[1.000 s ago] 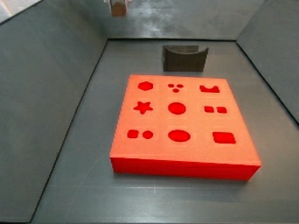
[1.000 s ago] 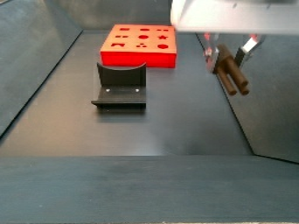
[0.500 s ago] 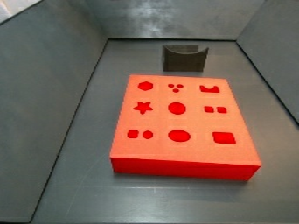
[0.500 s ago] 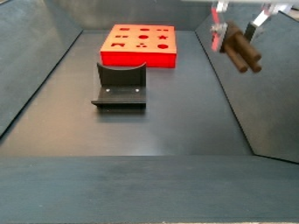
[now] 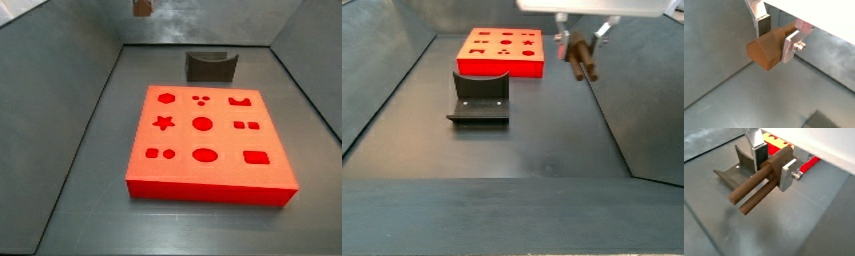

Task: Pick up the 3 prong object. Move up. Place the 3 prong object on the fixture. Regrasp the 3 prong object. Move to above the board. Insert the 3 prong object.
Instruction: Place the 3 prong object on the fixture.

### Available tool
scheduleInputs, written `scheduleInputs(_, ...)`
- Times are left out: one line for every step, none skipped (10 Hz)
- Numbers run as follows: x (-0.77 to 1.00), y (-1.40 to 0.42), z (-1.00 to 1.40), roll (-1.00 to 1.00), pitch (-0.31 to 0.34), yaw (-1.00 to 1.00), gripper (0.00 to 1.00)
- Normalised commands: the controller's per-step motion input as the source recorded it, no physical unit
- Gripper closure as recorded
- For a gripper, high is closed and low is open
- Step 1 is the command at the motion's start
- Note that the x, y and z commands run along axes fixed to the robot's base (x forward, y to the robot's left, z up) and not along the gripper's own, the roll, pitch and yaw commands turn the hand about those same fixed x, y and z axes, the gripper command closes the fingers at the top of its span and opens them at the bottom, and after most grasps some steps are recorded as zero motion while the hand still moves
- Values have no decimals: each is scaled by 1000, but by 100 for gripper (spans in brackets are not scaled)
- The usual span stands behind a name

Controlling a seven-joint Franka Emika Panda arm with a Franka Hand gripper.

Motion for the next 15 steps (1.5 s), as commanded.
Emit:
scheduleInputs(1000, -256, -235, -149, -3, -44, 100)
scheduleInputs(1000, -244, -227, -142, -3, -36, 100)
scheduleInputs(1000, -216, -212, -127, -7, -20, 100)
scheduleInputs(1000, -191, -197, -114, -4, -12, 100)
scheduleInputs(1000, -166, -180, -101, -2, -3, 100)
scheduleInputs(1000, -153, -172, -100, -2, 2, 100)
scheduleInputs(1000, -130, -159, -98, -2, 10, 100)
scheduleInputs(1000, -120, -153, -98, -1, 11, 100)
scheduleInputs(1000, -103, -139, -92, 6, 14, 100)
scheduleInputs(1000, -175, 526, -1000, 3, 64, 100)
scheduleInputs(1000, -150, 584, -1000, 18, 53, 100)
scheduleInputs(1000, -122, 558, -1000, 34, 44, 100)
scheduleInputs(1000, -96, 436, -1000, 46, 32, 100)
scheduleInputs(1000, -64, 334, -1000, 51, 25, 100)
scheduleInputs(910, -13, 177, -1000, 67, 10, 100)
